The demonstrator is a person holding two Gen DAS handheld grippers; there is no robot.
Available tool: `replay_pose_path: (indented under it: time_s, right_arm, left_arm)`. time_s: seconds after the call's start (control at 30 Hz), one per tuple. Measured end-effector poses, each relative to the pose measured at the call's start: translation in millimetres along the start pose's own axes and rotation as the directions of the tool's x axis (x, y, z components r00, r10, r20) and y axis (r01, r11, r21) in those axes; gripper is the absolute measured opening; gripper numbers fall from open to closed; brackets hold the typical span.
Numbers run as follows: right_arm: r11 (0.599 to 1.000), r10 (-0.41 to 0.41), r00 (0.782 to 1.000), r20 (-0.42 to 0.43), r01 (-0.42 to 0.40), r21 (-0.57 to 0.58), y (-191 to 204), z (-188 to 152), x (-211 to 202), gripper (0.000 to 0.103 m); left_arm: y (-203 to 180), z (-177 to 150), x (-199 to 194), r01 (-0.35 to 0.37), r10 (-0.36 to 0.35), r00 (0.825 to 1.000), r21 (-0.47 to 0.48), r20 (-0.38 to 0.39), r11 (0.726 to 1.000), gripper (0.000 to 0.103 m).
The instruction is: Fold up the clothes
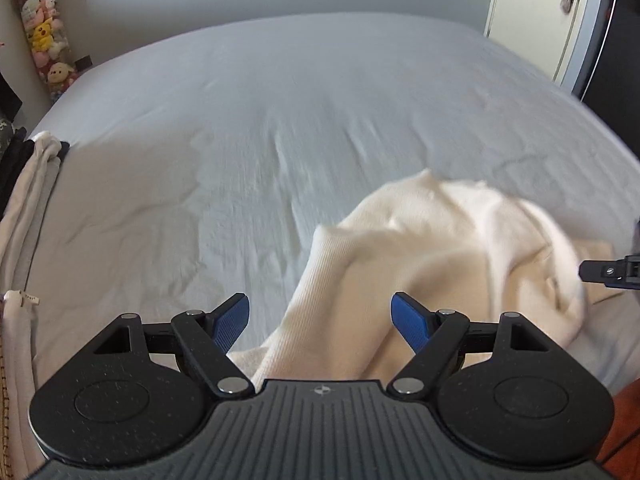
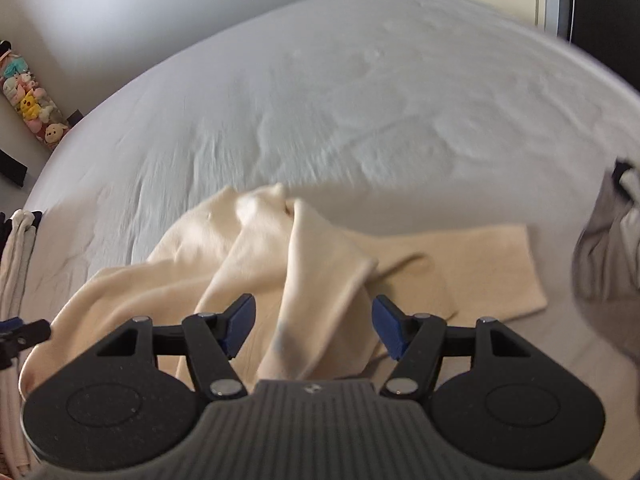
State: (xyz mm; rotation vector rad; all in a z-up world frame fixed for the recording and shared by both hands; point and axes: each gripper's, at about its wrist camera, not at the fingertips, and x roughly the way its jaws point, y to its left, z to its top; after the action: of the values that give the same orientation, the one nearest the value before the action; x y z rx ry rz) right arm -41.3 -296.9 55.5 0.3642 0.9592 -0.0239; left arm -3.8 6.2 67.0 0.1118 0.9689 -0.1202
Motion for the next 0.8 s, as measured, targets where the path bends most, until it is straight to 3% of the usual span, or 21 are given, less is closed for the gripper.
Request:
replay_pose_path:
  time_s: [0.07, 0.13, 0.2, 0.23, 0.27, 0.33, 0.4, 0.57, 0.7, 0.8]
  right_arm:
    - [1.0, 0.02, 0.999, -0.032, -0.02, 0.01, -1, -4, 10, 0.063]
    - [0.999, 0.032, 0.998, -0.056, -0.032, 0.004, 3, -7, 20, 0.039]
    - [0.999, 0.042, 0.997, -0.06, -0.043, -0.005, 5, -10, 24, 0.024]
    - [0.999, 0.045, 0.997, -0.055, -0.046, -0.011, 7, -10, 25, 0.018]
    - [0.999, 0.047, 0.998, -0.047, -0.047, -0.019, 9, -9, 24, 0.018]
    - [0.998, 0.048, 0.999, -0.023, -0.049, -0.041, 15, -6, 21, 0.015]
    - [0.996, 0.047, 0.999, 0.006, -0.046, -0.071, 22, -3, 13, 0.014]
    - [0.986, 0.114, 0.991, 0.065, -0.105, -0.13, 45, 8, -16, 0.013]
    - [0.958, 0.207, 0.977, 0.055, -0.191, -0.212, 80, 4, -36, 0.013]
    - [0.922, 0.274, 0.962, 0.014, -0.259, -0.287, 114, -18, -46, 0.012]
  left_arm:
    - [2, -4, 14, -0.048, 0.048, 0.998, -0.004, -0.036, 0.999, 0.093]
    - [7, -9, 25, -0.086, 0.085, 0.994, -0.021, -0.072, 0.996, 0.09]
    - [17, -12, 31, -0.064, 0.057, 0.993, -0.064, -0.101, 0.996, 0.082]
    - [22, -13, 34, -0.034, 0.024, 0.993, -0.091, -0.115, 0.995, 0.07]
    - [25, -12, 35, -0.006, -0.008, 0.992, -0.116, -0.124, 0.993, 0.064]
    - [28, -11, 36, 0.045, -0.065, 0.989, -0.148, -0.135, 0.988, 0.028]
    - [27, -8, 35, 0.086, -0.11, 0.984, -0.165, -0.138, 0.983, 0.015]
    - [19, -3, 18, 0.088, -0.102, 0.989, -0.13, -0.106, 0.988, 0.013]
    - [23, -2, -6, 0.09, -0.101, 0.992, -0.133, -0.079, 0.987, 0.014]
    - [28, 2, -26, 0.095, -0.101, 0.994, -0.126, -0.046, 0.987, 0.019]
